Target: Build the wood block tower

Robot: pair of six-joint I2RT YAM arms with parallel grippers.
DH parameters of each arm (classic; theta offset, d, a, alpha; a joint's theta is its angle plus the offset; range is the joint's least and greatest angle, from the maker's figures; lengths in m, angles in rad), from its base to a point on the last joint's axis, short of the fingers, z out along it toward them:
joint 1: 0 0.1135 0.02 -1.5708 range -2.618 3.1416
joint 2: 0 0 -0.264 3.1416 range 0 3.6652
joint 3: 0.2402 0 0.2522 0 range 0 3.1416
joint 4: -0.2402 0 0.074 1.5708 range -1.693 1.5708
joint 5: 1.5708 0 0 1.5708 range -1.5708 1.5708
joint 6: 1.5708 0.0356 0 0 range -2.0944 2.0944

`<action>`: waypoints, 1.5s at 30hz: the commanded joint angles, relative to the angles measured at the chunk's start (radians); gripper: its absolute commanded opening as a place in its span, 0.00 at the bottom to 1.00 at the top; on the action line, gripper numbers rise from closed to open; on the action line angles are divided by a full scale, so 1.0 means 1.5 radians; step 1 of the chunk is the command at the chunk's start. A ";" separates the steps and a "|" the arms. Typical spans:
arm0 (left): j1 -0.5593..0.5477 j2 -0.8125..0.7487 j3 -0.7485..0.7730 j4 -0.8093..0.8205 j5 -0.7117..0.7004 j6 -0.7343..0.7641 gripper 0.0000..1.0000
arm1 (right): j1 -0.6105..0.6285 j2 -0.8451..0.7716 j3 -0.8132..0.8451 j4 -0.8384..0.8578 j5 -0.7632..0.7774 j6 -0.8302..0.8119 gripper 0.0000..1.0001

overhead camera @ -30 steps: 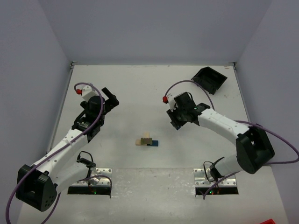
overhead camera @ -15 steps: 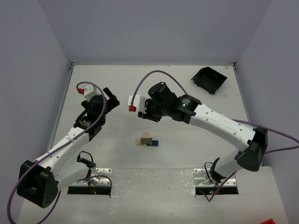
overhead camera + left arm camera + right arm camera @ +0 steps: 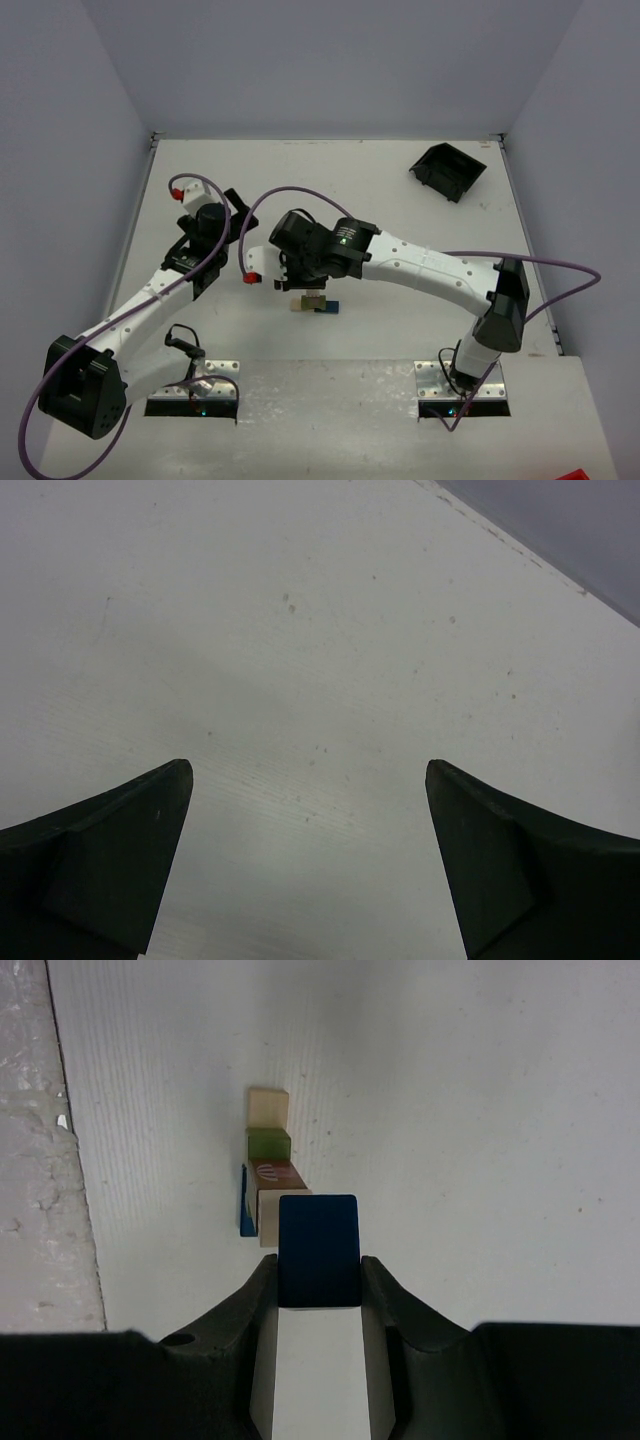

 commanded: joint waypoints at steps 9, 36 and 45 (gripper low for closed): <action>0.005 -0.033 -0.001 0.032 0.019 0.004 1.00 | 0.003 0.039 0.032 -0.043 -0.003 0.002 0.11; 0.005 -0.035 -0.005 0.034 0.027 0.002 1.00 | -0.013 0.047 -0.018 0.013 -0.022 0.060 0.16; 0.005 -0.032 -0.004 0.035 0.025 0.002 1.00 | -0.028 0.052 -0.015 0.018 -0.017 0.074 0.17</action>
